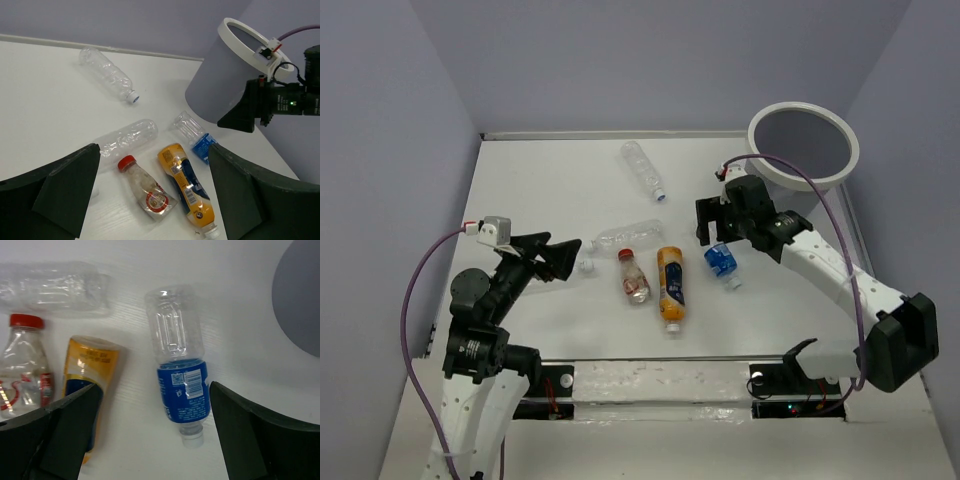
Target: Put the plastic bottles in the bin
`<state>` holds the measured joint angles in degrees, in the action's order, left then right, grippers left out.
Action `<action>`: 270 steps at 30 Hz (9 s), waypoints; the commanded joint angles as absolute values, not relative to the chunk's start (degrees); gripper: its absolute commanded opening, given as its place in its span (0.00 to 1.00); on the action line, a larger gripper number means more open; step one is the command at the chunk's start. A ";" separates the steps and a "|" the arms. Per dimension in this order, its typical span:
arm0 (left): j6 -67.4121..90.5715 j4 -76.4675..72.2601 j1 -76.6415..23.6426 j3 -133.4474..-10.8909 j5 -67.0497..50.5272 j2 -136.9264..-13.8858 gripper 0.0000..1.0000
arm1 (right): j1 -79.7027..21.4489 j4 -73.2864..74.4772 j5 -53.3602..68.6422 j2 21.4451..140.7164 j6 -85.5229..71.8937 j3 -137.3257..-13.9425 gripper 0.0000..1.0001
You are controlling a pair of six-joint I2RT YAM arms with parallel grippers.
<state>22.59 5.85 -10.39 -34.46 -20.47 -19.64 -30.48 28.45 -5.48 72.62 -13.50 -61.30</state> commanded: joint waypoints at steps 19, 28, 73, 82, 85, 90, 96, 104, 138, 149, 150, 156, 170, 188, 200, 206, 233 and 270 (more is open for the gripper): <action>23.29 3.87 -10.37 -33.66 -22.59 -22.59 0.99 | -25.05 27.87 -6.33 100.72 -5.80 -70.05 0.98; 24.43 3.87 -11.42 -33.92 -24.69 -28.12 0.99 | -25.74 25.75 -9.13 96.43 -6.94 -69.52 0.49; 36.91 -13.44 -47.11 -37.79 20.83 -81.56 0.91 | -19.29 7.03 -0.44 66.98 -18.11 -71.85 1.00; 37.70 -16.61 -47.11 -35.86 18.20 -82.62 0.46 | -36.28 6.51 -2.02 71.09 -24.34 -52.14 1.00; 38.14 -16.61 -47.11 -34.72 17.32 -79.82 0.33 | -37.97 5.72 -1.85 75.66 -25.75 -50.89 1.00; 38.67 -16.09 -47.46 -31.12 15.65 -71.12 0.28 | -40.07 2.03 1.65 79.97 -28.91 -48.00 1.00; 38.15 -12.13 -47.55 -31.37 13.89 -59.51 0.26 | -40.08 -1.41 1.06 87.62 -30.32 -47.28 0.99; 36.21 -4.75 -47.55 -36.73 16.17 -50.10 0.24 | -40.08 -0.71 -4.74 87.64 -31.11 -46.41 0.52; 35.61 -23.99 -53.61 -133.12 16.25 -123.99 0.25 | -40.08 -1.22 4.92 48.08 -36.12 -21.80 0.45; 25.67 -31.99 -55.63 -144.93 21.45 -138.78 0.84 | -40.08 -2.02 5.89 45.00 -36.65 -18.81 0.45; 25.23 -32.17 -55.55 -145.02 21.10 -138.69 0.92 | -40.08 -2.02 5.89 44.91 -36.65 -18.81 0.44; 22.07 -32.26 -55.55 -144.67 19.43 -135.45 0.99 | -40.08 -0.71 5.28 44.30 -35.77 -21.00 0.44; 13.87 -15.04 -54.93 -80.72 25.48 -75.36 0.99 | -40.08 4.92 -14.48 49.47 -21.99 -51.45 0.39; 27.07 16.17 -54.67 -40.69 20.30 -31.21 0.99 | -9.94 0.62 -36.21 83.40 -0.71 -98.44 0.37; 22.59 16.79 -54.75 -39.82 19.16 -24.96 0.99 | -5.36 -8.53 -34.98 86.40 4.66 -90.17 0.98; 21.89 16.70 -54.58 -39.90 19.25 -25.05 0.99 | -10.08 -2.11 -24.62 85.69 2.36 -98.16 0.98; 20.92 15.82 -48.96 -39.73 17.58 -33.92 0.99 | -31.55 15.91 -12.13 147.46 3.52 -142.56 1.00; 24.17 12.92 -42.45 -43.24 11.87 -49.48 0.99 | -30.32 3.78 -8.61 122.98 1.30 -120.06 0.49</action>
